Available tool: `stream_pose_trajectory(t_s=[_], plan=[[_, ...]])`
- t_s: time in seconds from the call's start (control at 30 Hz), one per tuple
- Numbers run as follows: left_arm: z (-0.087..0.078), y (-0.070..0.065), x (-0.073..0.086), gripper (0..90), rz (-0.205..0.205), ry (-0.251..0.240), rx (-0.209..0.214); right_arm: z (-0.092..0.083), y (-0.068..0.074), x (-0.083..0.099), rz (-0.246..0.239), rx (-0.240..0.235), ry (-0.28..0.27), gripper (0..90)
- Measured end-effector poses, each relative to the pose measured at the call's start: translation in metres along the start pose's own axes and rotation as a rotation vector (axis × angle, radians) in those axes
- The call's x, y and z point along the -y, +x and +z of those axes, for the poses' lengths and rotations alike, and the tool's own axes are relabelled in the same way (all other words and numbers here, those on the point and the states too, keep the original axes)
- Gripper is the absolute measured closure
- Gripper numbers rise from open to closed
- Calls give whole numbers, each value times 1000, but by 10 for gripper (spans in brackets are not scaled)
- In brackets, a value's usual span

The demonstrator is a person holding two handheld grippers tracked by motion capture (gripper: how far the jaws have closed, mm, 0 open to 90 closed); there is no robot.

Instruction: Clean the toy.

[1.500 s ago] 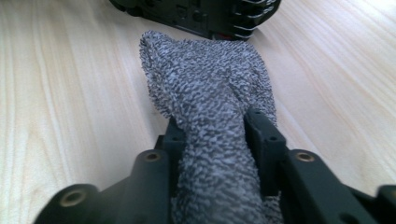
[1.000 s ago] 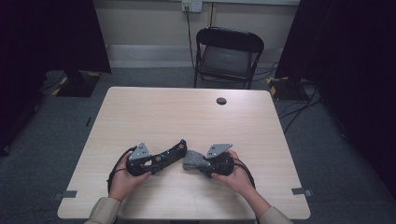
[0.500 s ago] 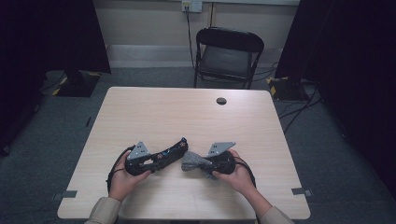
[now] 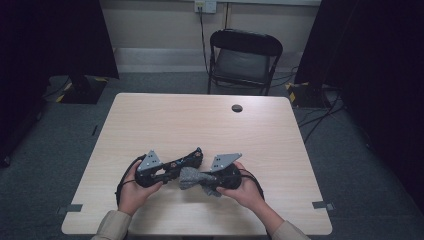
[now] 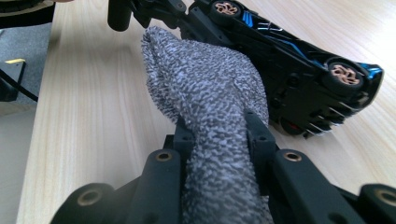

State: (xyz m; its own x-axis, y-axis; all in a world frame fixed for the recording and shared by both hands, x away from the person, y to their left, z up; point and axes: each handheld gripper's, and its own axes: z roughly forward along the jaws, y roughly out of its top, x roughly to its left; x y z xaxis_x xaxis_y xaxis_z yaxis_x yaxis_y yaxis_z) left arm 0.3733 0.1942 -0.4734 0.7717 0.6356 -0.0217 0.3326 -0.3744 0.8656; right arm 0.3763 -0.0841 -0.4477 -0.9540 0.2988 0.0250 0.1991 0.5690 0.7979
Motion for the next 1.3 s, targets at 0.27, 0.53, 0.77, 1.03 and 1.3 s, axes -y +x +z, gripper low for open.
stream_pose_trajectory(t_s=[0.27, 0.53, 0.77, 1.03, 1.3], plan=[[-2, 0, 1, 668, 0, 1, 1, -5, -16, 3, 61, 107, -25, 736], [0, 1, 4, 667, -17, -9, 2, -25, -33, 16, 130, 135, -27, 737], [0, -1, 4, 667, 1, -8, -6, -8, 3, -8, -15, 78, -74, 736], [-1, 0, 7, 667, 2, -3, 4, 8, -4, -10, -3, 123, -65, 736], [0, -1, 7, 667, -9, -6, 8, -2, -31, 7, 85, 226, -22, 736]])
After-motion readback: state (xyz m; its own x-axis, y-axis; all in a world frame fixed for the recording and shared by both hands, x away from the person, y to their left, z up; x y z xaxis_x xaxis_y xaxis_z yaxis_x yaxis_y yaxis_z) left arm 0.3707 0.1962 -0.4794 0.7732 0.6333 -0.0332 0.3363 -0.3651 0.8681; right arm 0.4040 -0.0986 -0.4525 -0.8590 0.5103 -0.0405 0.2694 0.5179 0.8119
